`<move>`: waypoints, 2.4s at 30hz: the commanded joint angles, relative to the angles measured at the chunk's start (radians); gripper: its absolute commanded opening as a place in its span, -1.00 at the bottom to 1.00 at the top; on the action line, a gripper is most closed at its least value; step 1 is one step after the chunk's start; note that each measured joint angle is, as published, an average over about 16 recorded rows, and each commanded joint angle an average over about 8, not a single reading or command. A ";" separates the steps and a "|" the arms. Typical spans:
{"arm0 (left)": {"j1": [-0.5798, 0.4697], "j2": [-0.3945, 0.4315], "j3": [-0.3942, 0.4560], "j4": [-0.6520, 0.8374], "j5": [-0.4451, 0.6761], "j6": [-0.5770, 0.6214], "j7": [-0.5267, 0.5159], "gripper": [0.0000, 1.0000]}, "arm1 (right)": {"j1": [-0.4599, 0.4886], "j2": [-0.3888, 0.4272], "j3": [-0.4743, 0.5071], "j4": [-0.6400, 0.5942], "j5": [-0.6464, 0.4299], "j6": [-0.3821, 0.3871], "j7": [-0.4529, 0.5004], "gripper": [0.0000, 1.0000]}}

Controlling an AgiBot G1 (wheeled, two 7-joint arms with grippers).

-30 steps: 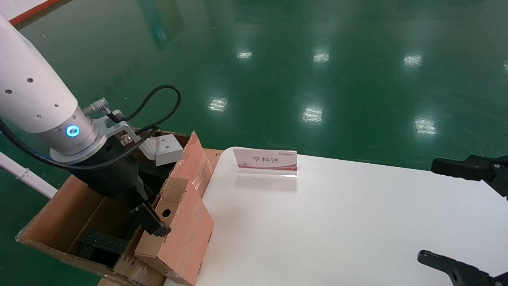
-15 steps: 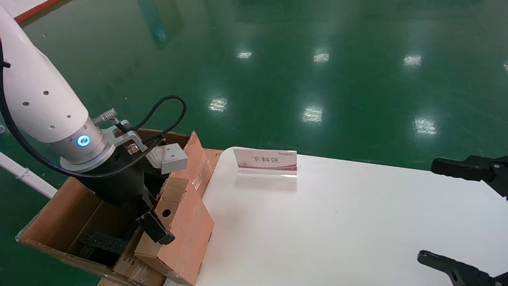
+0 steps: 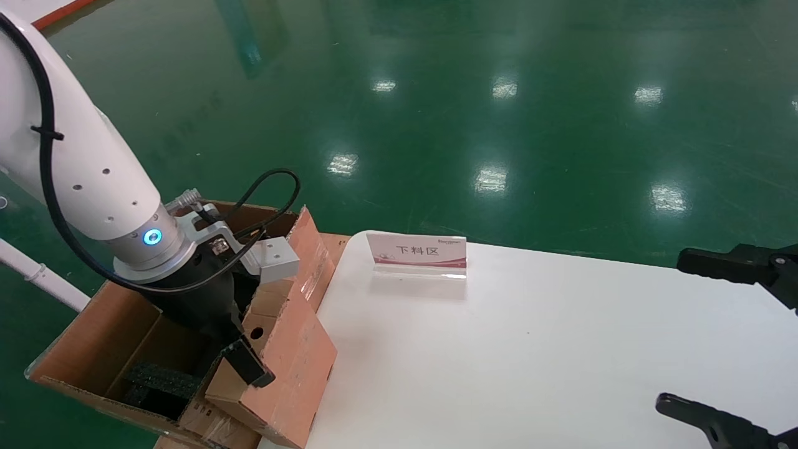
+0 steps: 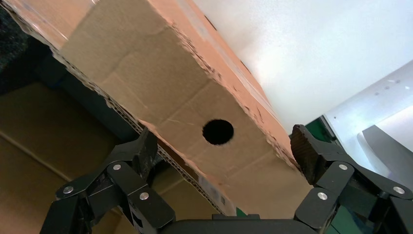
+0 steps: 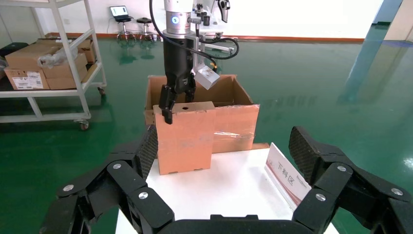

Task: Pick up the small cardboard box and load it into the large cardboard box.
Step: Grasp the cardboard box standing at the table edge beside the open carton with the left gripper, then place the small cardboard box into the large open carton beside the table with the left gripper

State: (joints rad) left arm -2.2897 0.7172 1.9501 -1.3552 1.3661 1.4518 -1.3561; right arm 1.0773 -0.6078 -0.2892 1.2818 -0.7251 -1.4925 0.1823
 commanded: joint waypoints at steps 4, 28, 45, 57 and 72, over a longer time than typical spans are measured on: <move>0.007 0.003 0.004 0.000 0.007 -0.010 -0.001 1.00 | 0.000 0.000 0.000 0.000 0.000 0.000 0.000 1.00; 0.004 0.003 0.002 0.000 0.007 -0.006 0.000 -1.00 | 0.000 0.000 0.000 0.000 0.000 0.000 0.000 -1.00; 0.003 0.002 0.000 0.000 0.006 -0.005 0.000 -1.00 | 0.000 0.000 0.000 0.000 0.000 0.000 0.000 -0.47; 0.003 0.002 0.000 0.003 0.005 -0.004 0.000 -1.00 | 0.000 0.000 0.000 0.000 0.000 0.000 0.000 1.00; -0.163 -0.055 -0.126 0.161 -0.142 0.027 0.115 -1.00 | 0.000 0.000 -0.001 -0.001 0.001 0.000 -0.001 1.00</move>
State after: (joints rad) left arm -2.4563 0.6722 1.8280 -1.1744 1.2449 1.4769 -1.2309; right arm 1.0777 -0.6077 -0.2900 1.2809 -0.7246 -1.4924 0.1816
